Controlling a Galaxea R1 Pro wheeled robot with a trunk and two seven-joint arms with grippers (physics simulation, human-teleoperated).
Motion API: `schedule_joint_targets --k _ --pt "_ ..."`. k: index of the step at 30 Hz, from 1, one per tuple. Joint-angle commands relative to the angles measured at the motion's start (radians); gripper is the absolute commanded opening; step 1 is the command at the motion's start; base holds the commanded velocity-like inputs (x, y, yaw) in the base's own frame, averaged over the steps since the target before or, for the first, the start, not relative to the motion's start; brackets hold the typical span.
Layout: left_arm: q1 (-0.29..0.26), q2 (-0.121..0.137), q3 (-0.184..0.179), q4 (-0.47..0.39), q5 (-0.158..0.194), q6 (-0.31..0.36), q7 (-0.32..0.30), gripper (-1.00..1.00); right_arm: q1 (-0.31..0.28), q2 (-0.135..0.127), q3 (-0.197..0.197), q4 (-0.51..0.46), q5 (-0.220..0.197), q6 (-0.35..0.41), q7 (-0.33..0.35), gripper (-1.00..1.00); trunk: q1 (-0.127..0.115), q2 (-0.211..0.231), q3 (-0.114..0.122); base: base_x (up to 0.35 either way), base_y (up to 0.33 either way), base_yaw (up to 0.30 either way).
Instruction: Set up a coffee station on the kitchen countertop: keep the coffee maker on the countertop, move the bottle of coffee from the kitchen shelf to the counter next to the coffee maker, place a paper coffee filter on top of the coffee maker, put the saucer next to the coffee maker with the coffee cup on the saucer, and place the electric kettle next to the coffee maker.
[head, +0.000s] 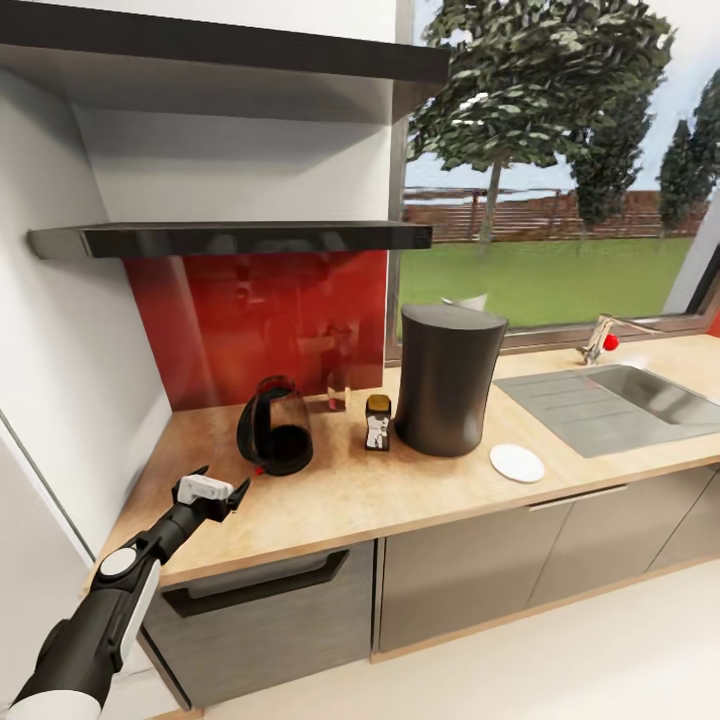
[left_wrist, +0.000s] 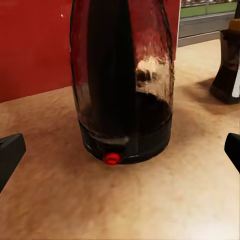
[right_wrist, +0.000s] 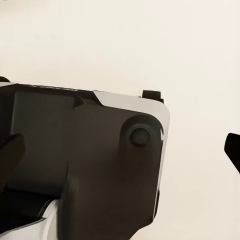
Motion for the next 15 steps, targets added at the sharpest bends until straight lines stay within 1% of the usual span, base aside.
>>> schedule_joint_targets --k 1,3,7,10,15 --pt "-0.001 0.000 0.002 0.000 -0.003 -0.006 -0.004 1.00 -0.001 0.000 0.008 0.001 -0.010 -0.003 0.004 1.00 0.001 -0.002 -0.002 0.226 0.000 0.000" --pt "-0.001 0.000 0.002 0.001 0.017 -0.006 -0.002 1.00 -0.001 0.000 0.008 0.001 -0.010 -0.003 0.004 1.00 0.001 -0.002 -0.002 0.272 0.000 0.000" --pt "-0.001 -0.001 0.001 0.001 0.032 -0.009 -0.001 1.00 -0.001 0.000 0.008 0.001 -0.010 -0.003 0.004 1.00 0.001 -0.002 -0.002 0.252 0.000 0.000" --pt "0.000 -0.001 0.000 -0.001 0.035 -0.013 0.001 1.00 -0.001 0.000 0.008 0.001 -0.010 -0.003 0.004 1.00 0.001 -0.002 -0.002 0.080 0.000 0.000" --pt "0.000 -0.002 0.000 -0.001 0.036 -0.014 0.012 1.00 -0.001 0.000 0.008 0.001 -0.010 -0.003 0.004 1.00 0.001 -0.002 -0.002 0.021 0.000 0.000"
